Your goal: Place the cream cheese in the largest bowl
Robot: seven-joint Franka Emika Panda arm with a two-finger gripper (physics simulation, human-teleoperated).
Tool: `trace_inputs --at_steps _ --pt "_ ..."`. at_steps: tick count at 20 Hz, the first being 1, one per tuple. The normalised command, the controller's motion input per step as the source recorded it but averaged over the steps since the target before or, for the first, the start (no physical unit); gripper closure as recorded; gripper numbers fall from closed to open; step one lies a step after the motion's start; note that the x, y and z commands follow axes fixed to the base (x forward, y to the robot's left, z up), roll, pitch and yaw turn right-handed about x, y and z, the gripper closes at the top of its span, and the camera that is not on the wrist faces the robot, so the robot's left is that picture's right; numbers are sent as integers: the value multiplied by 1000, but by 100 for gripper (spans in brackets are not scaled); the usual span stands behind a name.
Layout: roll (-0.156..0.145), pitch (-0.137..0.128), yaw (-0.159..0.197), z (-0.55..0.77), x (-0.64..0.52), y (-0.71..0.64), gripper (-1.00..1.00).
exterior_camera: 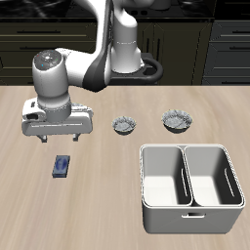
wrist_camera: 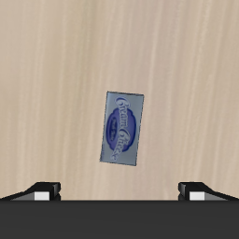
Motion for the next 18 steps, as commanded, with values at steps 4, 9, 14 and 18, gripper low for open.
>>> trace_inputs --at_steps 4,9,14,18 --pt "-7 -15 -18 -106 -24 -36 -100" --pt "-5 0 -15 -206 -24 -9 -100" --pt "13 -29 -56 -82 -40 19 -100" --pt "-5 5 -38 -108 3 -20 -100"
